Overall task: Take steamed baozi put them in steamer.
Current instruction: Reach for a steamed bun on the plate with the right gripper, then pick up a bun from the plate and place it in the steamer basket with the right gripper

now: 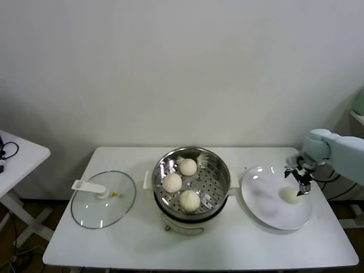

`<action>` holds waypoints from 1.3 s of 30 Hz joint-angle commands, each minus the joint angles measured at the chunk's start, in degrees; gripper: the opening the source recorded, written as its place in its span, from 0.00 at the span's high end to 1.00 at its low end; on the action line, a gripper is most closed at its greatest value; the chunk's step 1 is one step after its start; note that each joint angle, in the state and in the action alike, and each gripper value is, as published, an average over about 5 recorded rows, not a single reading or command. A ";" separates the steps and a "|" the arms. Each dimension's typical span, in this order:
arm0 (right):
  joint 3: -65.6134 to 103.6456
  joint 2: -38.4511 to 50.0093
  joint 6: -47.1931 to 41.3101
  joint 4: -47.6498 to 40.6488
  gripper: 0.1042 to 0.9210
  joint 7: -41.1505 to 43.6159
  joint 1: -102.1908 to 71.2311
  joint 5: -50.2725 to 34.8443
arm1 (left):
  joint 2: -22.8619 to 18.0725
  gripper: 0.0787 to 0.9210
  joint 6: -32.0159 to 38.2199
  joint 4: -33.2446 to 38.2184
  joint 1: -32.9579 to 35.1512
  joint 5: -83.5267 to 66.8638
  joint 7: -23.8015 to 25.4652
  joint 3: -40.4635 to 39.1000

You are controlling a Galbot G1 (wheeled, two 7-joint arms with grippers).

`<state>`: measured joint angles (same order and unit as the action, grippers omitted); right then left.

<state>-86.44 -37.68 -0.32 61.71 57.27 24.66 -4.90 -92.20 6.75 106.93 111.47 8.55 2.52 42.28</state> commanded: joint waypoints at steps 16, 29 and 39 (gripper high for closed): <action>12.00 -1.61 1.00 -8.51 0.21 -1.72 -12.88 4.78 | -1.75 0.12 0.14 -0.21 0.17 0.86 -0.11 -0.35; -3.58 2.01 -1.90 6.47 0.49 -1.45 8.40 -3.54 | -1.35 0.12 0.08 0.09 0.09 0.75 -0.19 -0.40; -20.92 -1.78 -6.58 22.05 0.47 0.35 38.17 -22.03 | -1.05 0.12 -0.01 0.72 0.18 0.56 -0.21 -0.38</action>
<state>-91.09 -37.41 -3.29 68.33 56.44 34.99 -11.01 -92.20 6.85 107.45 111.56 9.18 2.32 41.90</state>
